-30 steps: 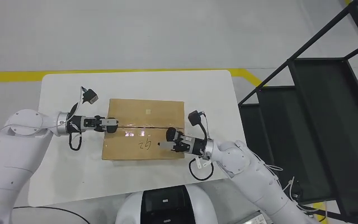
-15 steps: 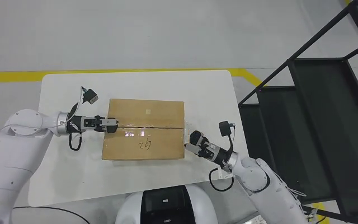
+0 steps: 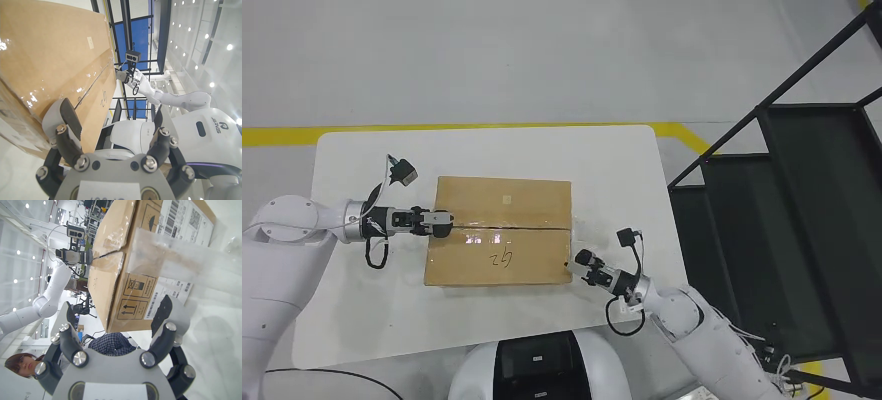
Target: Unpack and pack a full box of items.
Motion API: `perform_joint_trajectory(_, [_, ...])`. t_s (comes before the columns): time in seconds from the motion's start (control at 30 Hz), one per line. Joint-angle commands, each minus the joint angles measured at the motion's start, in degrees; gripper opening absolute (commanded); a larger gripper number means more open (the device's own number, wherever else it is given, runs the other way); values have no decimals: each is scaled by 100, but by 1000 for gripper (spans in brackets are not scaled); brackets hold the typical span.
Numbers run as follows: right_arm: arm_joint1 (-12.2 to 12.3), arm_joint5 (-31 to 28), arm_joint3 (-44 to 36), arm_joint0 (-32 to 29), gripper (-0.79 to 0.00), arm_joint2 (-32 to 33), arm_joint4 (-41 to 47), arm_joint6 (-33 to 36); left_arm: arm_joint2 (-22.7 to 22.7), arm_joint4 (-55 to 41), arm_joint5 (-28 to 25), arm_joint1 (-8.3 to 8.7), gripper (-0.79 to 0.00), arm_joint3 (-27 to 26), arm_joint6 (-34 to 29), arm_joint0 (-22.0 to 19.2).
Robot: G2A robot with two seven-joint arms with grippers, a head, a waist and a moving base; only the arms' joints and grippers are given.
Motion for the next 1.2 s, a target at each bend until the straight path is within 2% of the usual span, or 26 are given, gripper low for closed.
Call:
perform_joint_trajectory(0.0, [-39, -55, 186, 163, 0, -156, 98, 26, 0, 0, 0, 0, 0, 0, 0, 0])
perform_joint_trajectory(0.23, [-129, -185, 577, 516, 0, -412, 260, -16, 0, 0, 0, 0, 0, 0, 0, 0])
perform_joint_trajectory(0.37, [-187, -294, 805, 691, 0, -495, 207, -311, 0, 0, 0, 0, 0, 0, 0, 0])
perform_joint_trajectory(0.5, [-233, -467, 948, 724, 0, -571, 145, -586, 0, 0, 0, 0, 0, 0, 0, 0])
perform_joint_trajectory(0.8, [-313, -437, 1230, 902, 0, -687, 111, -793, 0, 0, 0, 0, 0, 0, 0, 0])
perform_joint_trajectory(1.17, [-393, -811, 1248, 914, 0, -653, -321, -1624, 0, 0, 0, 0, 0, 0, 0, 0])
